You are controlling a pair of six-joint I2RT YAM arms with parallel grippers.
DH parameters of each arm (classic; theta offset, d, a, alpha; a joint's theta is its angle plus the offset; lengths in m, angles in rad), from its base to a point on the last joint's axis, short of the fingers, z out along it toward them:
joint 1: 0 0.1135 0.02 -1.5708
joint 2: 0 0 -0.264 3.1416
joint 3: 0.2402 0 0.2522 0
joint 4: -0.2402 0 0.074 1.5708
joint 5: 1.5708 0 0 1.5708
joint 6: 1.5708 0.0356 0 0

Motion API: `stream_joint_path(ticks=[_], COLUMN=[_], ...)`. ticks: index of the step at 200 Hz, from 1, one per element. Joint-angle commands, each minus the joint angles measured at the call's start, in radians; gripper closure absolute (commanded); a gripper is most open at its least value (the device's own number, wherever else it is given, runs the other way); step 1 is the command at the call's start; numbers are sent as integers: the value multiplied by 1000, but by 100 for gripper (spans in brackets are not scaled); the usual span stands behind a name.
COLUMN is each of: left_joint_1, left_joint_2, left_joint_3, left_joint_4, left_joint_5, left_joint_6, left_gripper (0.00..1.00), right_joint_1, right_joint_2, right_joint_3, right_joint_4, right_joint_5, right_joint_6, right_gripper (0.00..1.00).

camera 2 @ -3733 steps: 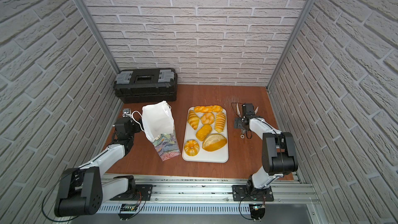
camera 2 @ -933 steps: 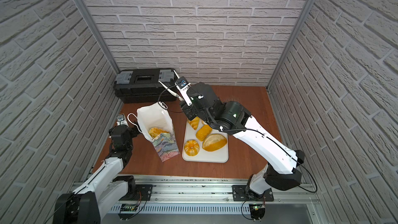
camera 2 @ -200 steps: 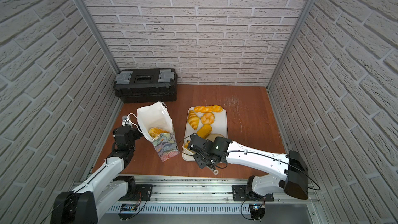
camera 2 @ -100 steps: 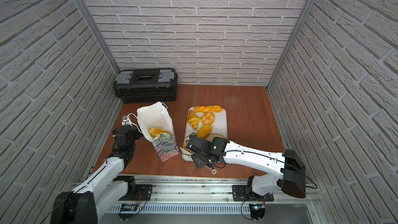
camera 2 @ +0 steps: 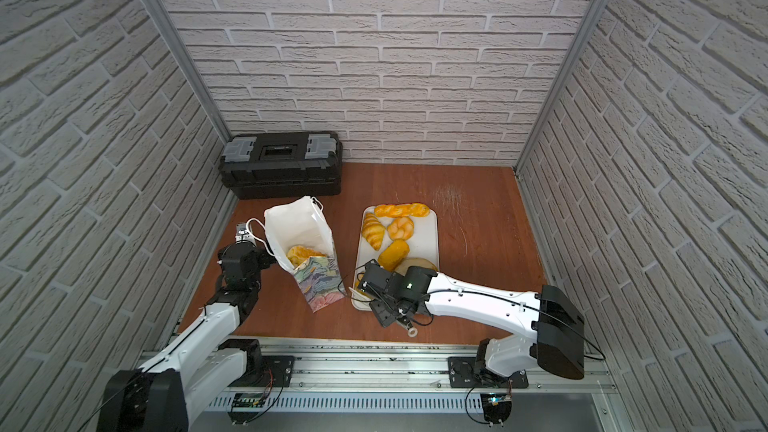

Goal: Pack bread into a paper bag
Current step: Pick up the fake bread from the plate.

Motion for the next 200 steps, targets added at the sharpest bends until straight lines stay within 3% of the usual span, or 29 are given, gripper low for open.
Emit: stream_joint_path(ticks=[1, 138, 159, 200], left_joint_1=[-5, -6, -6, -9], left_joint_2=[-15, -31, -32, -32], left_joint_3=[12, 10, 10, 11], left_joint_4=[32, 25, 25, 24], left_joint_5=[3, -10, -10, -10], left_joint_6=[8, 3, 4, 2], left_gripper=[2, 2, 2, 2], right_joint_1=[5, -16, -19, -19], right_joint_2=[17, 85, 80, 53], right_joint_3=[-2, 0, 0, 11], right_joint_4=[41, 61, 58, 40], right_joint_5=[4, 25, 25, 28], right_joint_6=[-6, 34, 35, 31], right_gripper=[38, 49, 55, 79])
